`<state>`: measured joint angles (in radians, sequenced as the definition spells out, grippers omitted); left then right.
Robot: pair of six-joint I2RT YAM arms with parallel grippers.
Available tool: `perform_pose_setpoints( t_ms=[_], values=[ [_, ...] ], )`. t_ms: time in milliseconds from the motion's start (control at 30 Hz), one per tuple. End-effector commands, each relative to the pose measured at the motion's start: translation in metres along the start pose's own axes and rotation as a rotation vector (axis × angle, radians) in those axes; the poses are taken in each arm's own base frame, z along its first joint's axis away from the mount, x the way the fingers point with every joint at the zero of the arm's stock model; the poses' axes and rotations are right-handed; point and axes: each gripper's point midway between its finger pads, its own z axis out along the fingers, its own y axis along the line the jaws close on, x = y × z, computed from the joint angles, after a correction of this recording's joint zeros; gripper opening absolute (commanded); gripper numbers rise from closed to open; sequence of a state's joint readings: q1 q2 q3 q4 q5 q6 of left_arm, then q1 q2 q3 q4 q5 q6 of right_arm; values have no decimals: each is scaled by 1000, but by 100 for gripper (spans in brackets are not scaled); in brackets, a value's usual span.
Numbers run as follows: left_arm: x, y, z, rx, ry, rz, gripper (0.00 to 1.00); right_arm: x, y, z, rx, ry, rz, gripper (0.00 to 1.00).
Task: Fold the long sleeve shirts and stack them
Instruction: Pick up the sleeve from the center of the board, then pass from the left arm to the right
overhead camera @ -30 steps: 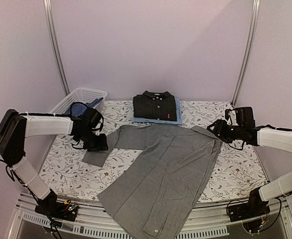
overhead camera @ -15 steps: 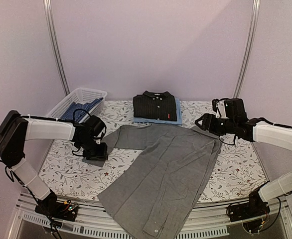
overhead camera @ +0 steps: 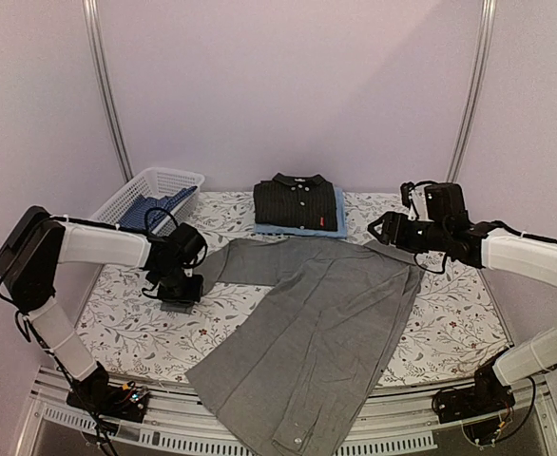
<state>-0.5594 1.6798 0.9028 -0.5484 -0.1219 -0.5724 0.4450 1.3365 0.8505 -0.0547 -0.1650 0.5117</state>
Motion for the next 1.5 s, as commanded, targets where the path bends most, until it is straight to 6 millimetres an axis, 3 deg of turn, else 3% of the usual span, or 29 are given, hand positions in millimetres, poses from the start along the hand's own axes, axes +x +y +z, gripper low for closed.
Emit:
perform_pose_setpoints(
  t_ms=[0, 267, 433, 700, 900, 1167, 1467],
  values=[
    [-2, -4, -9, -9, 4, 39, 0, -16, 14, -1, -21, -51, -41, 69],
    [-40, -35, -82, 148, -119, 101, 0, -18, 20, 3, -28, -55, -78, 69],
    [-44, -71, -129, 348, -156, 194, 0, -16, 34, 9, -55, -44, -111, 69],
    [-31, -121, -178, 622, -150, 350, 0, -8, 56, 17, -111, -25, -164, 70],
    [-9, -154, -233, 823, -181, 503, 0, -4, 54, 24, -108, -11, -167, 70],
    [21, -174, -306, 1060, -226, 644, 0, -4, 58, 39, -121, 11, -167, 70],
    [48, -208, -366, 1254, -242, 807, 0, -3, 52, 30, -100, -3, -154, 70]
  ],
)
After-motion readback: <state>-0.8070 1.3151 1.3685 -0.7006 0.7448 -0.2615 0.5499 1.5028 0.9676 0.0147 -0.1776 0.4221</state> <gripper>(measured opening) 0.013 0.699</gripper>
